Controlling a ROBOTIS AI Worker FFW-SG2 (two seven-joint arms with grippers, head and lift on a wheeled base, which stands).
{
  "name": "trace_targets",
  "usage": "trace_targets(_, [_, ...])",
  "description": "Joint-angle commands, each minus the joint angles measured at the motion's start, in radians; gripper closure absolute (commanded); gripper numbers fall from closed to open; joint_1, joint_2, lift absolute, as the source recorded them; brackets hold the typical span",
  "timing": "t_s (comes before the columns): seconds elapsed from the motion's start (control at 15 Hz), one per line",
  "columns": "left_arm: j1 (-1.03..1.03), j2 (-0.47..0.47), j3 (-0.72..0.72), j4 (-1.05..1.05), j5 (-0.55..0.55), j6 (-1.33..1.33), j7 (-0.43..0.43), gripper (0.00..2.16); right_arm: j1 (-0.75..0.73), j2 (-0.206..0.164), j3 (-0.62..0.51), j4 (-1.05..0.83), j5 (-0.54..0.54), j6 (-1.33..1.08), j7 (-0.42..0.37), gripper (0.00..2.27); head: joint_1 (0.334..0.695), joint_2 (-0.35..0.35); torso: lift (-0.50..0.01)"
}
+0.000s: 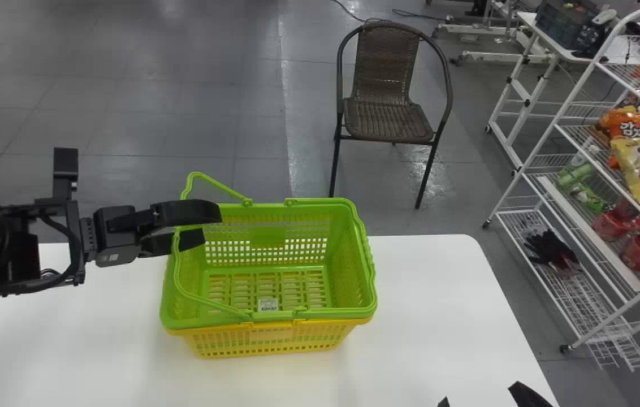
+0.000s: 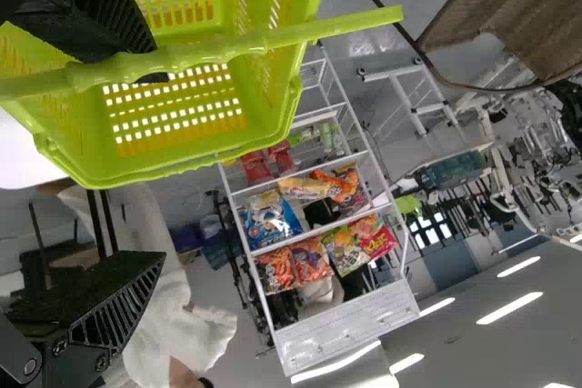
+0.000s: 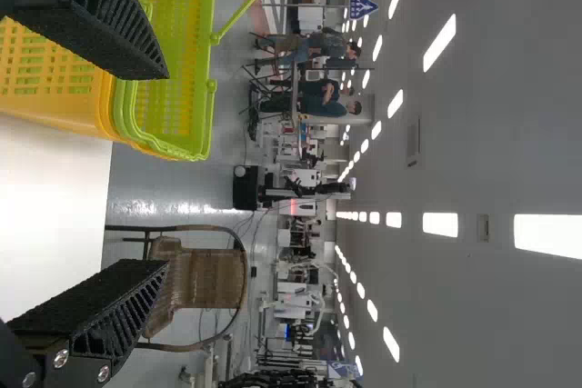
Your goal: Grasp handle with right gripper to insert into left gripper then lift and swing left to center
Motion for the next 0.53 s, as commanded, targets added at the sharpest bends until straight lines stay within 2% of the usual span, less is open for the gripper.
trace_targets(0.0, [-0.004, -0.002, -0.01, -0.001, 0.02, 0.033, 0.0, 0.13, 0.0, 0.001, -0.009, -0.002, -0.001, 0.0, 0.0, 0.08, 0.695, -0.173, 0.0])
trace_targets(0.47, [-0.023, -0.016, -0.039, -0.027, 0.058, 0.098, 0.015, 0.13, -0.048, 0.014, -0.072, -0.019, -0.009, 0.043, -0.021, 0.08, 0.695, -0.244, 0.0])
